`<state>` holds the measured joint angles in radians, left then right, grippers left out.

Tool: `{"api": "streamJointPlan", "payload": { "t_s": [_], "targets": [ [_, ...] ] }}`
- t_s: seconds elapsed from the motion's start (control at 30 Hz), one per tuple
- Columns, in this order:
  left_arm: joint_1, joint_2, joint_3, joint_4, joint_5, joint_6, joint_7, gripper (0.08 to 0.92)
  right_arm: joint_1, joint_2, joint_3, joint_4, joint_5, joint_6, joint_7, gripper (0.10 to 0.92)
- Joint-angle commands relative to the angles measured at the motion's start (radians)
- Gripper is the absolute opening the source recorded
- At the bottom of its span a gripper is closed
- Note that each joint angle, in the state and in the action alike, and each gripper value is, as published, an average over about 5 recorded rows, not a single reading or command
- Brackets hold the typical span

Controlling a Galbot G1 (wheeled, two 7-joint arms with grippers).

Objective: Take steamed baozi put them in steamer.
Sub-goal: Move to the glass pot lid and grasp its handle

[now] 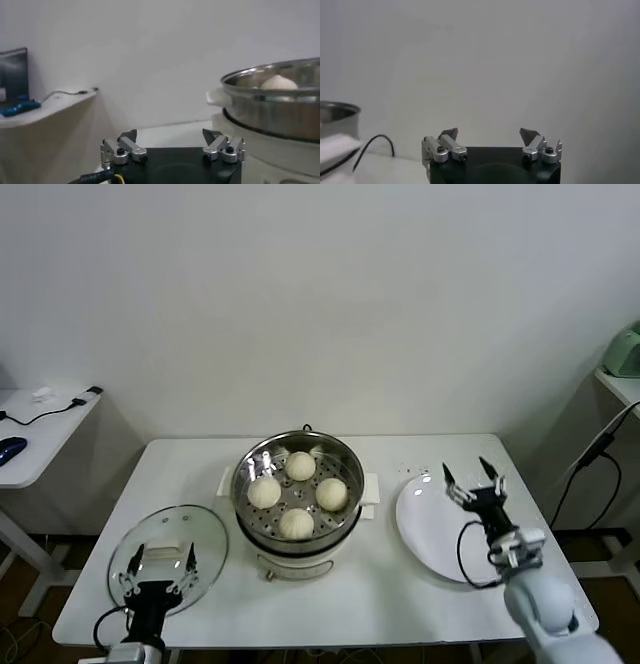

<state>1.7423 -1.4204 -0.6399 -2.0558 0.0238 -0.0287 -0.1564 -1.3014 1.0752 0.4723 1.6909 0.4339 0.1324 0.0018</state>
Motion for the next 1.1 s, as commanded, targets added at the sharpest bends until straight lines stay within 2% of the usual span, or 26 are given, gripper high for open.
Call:
{"api": "streamJointPlan", "payload": {
  "t_s": [0.03,0.3,0.53,0.73,1.1],
  "targets": [
    [-0.003,0.038,-0.005,0.031,0.223,-0.047,-0.099,0.823,-0.291,0.222,0.097,0.063,-0.124,0.050,0.013,0.823],
    [-0.007,0.151,-0.048,0.179,0.804,-0.031,-0.289,0.823,-0.307,0.230,0.063,0.058,-0.145,0.026,0.021,0.823],
    [-0.061,0.198,-0.032,0.411,1.078,0.026,-0.401,0.823,-0.308,0.249,0.049,0.045,-0.164,0.043,0.021,0.823],
    [-0.113,0.187,-0.016,0.513,1.173,0.039,-0.436,0.823,-0.311,0.253,0.042,0.054,-0.164,0.049,0.027,0.823],
    [-0.192,0.158,0.018,0.545,1.240,0.043,-0.411,0.823,-0.326,0.253,0.022,0.082,-0.160,0.051,0.046,0.823]
  ]
}}
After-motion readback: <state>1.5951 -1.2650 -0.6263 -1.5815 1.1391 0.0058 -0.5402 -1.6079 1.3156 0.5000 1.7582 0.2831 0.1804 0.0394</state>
